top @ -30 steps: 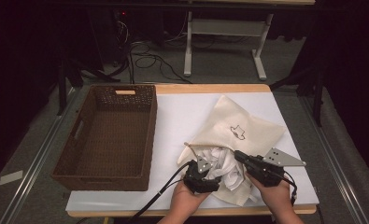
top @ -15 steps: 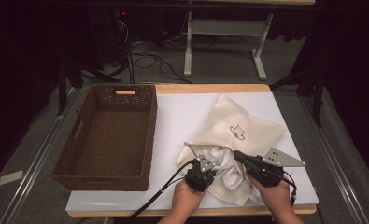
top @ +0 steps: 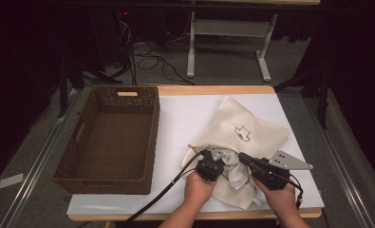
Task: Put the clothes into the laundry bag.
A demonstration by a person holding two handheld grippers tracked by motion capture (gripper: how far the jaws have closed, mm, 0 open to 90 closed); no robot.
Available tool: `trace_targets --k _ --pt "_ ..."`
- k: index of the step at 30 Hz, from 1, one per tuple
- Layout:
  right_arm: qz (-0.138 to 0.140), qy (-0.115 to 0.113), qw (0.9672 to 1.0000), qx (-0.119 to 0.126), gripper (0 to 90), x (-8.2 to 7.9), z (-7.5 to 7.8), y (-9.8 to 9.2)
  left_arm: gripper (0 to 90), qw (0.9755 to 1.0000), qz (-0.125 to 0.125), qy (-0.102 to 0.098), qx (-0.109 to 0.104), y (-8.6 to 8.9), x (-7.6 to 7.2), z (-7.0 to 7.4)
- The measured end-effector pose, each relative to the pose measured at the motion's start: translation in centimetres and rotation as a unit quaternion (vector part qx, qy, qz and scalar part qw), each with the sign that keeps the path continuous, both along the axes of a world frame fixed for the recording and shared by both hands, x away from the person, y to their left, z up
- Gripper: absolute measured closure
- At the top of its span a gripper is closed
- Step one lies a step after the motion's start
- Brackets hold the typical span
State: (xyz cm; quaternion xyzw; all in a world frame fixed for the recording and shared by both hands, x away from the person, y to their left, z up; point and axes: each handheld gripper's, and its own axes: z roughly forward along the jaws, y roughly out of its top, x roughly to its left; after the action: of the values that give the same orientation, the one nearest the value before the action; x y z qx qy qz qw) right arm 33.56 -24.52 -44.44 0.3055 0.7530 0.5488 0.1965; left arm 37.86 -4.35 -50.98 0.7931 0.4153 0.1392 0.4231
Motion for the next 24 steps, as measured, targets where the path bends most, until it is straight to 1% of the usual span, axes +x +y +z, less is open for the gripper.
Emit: trace_targets --k 1,3,4,5,6,9,10,12,14,15,17,18,20,22,23,24 --pt "0.000 0.000 1.0000 0.000 89.2 0.0 0.0 0.0 86.6 1.0000 0.001 -0.002 0.001 -0.2 0.2 0.0" --pt "-0.003 0.002 1.0000 0.002 89.2 0.0 0.0 -0.1 86.1 1.0000 0.003 -0.001 -0.006 -0.3 0.4 -0.1" --pt "-0.001 0.000 1.0000 0.001 89.2 0.0 0.0 -0.1 84.4 1.0000 0.001 -0.002 -0.007 -0.1 0.3 -0.1" --pt "-0.001 0.002 1.0000 0.003 89.2 0.0 0.0 -0.2 80.6 0.9999 -0.001 -0.003 -0.013 0.0 0.1 -0.1" --pt "-0.003 0.003 1.0000 0.003 89.2 0.0 0.0 -0.2 73.6 0.9998 -0.003 -0.007 -0.017 0.3 -0.1 0.0" --pt "-0.001 0.003 1.0000 0.000 89.2 0.0 -0.1 -0.2 51.8 0.9995 -0.005 -0.024 -0.018 1.4 -1.4 0.4" --pt "0.000 0.001 1.0000 0.000 89.2 0.0 -0.1 -0.1 45.8 0.9995 -0.006 -0.025 -0.021 1.8 -1.8 0.4" --pt "0.001 0.000 1.0000 -0.002 89.2 0.0 -0.1 -0.1 38.0 0.9995 -0.010 -0.027 -0.012 2.6 -2.4 0.4" --pt "-0.002 0.003 1.0000 -0.001 89.2 -0.1 -0.1 0.0 32.5 0.9994 -0.014 -0.032 0.006 3.4 -3.0 0.2" --pt "0.000 0.003 1.0000 -0.001 89.2 -0.1 0.0 0.0 31.5 0.9992 -0.016 -0.033 0.018 3.8 -3.3 0.0" --pt "0.000 0.002 1.0000 -0.003 89.2 -0.1 0.0 0.1 30.5 0.9988 -0.016 -0.030 0.035 4.1 -3.4 -0.3" --pt "0.001 0.001 1.0000 -0.005 89.2 -0.1 0.0 0.1 30.5 0.9987 -0.016 -0.026 0.040 4.3 -3.4 -0.5" --pt "0.003 0.002 1.0000 -0.006 89.2 -0.1 -0.1 0.2 32.5 0.9985 -0.014 -0.010 0.052 4.3 -3.1 -0.9" --pt "0.002 0.004 1.0000 -0.005 89.2 -0.1 -0.1 0.2 35.0 0.9984 -0.015 0.003 0.055 4.2 -2.8 -1.1" --pt "0.003 0.003 1.0000 -0.005 89.2 -0.1 -0.1 0.2 36.2 0.9984 -0.012 -0.002 0.055 4.2 -2.8 -1.2" --pt "0.004 0.005 1.0000 -0.004 89.2 -0.1 -0.1 0.1 40.0 0.9985 -0.012 -0.001 0.053 4.2 -2.7 -1.2"
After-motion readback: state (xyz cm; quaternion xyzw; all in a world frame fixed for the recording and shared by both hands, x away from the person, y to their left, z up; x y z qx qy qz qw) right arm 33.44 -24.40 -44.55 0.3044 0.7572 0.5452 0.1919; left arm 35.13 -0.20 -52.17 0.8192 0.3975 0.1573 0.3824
